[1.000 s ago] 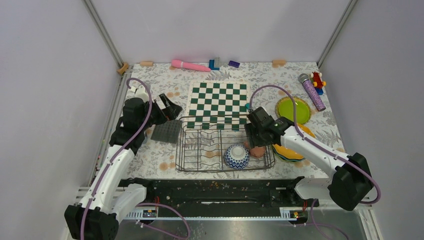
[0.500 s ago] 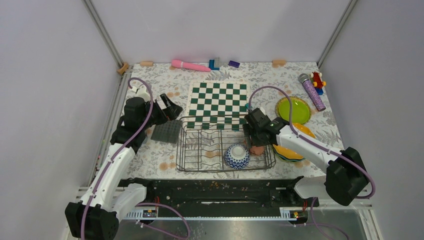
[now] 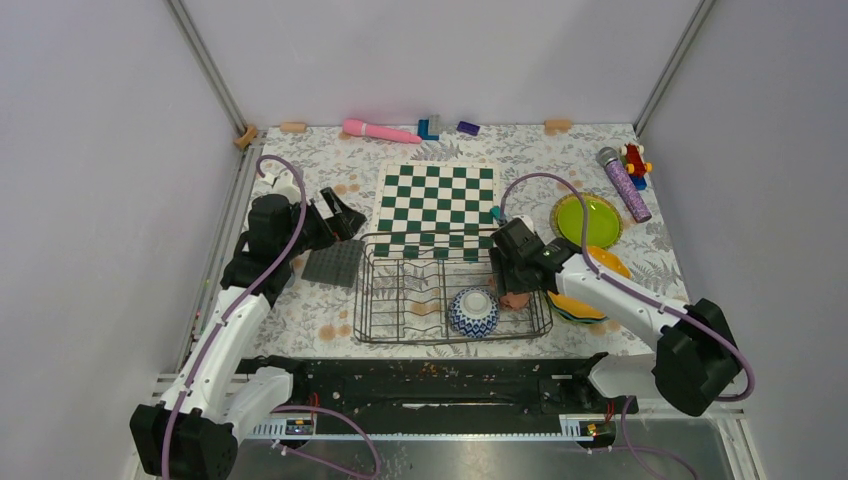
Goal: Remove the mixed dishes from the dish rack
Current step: Pick up the cup from the dish rack.
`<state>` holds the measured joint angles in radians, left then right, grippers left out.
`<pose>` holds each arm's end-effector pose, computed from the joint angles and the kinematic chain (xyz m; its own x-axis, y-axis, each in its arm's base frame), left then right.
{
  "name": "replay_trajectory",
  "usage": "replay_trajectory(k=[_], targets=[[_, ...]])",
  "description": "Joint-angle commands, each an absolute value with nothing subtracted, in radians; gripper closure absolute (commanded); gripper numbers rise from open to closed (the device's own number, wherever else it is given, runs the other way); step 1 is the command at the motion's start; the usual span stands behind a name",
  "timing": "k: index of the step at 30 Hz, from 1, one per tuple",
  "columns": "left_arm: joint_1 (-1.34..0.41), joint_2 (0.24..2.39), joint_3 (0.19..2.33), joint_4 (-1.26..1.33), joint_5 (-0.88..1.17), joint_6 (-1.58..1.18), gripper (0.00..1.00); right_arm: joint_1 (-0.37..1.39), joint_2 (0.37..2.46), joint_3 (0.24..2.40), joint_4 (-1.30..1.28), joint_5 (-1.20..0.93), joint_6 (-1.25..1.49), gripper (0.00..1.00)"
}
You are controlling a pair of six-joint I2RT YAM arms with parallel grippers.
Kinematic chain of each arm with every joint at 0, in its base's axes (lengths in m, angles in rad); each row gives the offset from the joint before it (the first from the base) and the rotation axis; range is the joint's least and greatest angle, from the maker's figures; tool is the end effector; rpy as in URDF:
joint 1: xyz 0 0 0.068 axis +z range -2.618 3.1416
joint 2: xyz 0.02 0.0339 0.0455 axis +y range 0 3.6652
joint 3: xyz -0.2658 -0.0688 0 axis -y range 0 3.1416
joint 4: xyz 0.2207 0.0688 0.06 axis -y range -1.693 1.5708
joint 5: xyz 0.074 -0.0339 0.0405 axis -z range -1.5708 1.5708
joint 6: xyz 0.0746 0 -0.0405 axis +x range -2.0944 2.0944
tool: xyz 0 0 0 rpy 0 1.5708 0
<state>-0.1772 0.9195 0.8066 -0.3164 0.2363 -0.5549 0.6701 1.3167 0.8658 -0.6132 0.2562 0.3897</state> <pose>0.2117 -0.0556 0.2987 -0.5489 -0.4221 -0.7215 0.1079 0.8202 -0.5619 0.2068 0.1398 0.2008 -0.8255 -0.1853 -0.5331 -0.2062 0.9783 -0.0206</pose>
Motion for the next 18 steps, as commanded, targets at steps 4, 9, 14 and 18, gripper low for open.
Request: replay_trajectory(k=[4, 9, 14, 18], targets=[[-0.184, 0.926, 0.828, -0.256, 0.301, -0.577, 0.01, 0.678, 1.147, 0.847, -0.495, 0.299, 0.337, 0.85], [-0.184, 0.933, 0.836, -0.239, 0.340, -0.599, 0.01, 0.678, 1.046, 0.812, -0.393, 0.296, 0.277, 0.93], [-0.184, 0.951, 0.849, -0.213, 0.405, -0.657, 0.01, 0.677, 0.926, 0.744, -0.229, 0.242, 0.162, 0.95], [-0.200, 0.967, 0.853, -0.139, 0.477, -0.749, 0.01, 0.678, 0.827, 0.672, 0.044, 0.176, 0.034, 0.96]])
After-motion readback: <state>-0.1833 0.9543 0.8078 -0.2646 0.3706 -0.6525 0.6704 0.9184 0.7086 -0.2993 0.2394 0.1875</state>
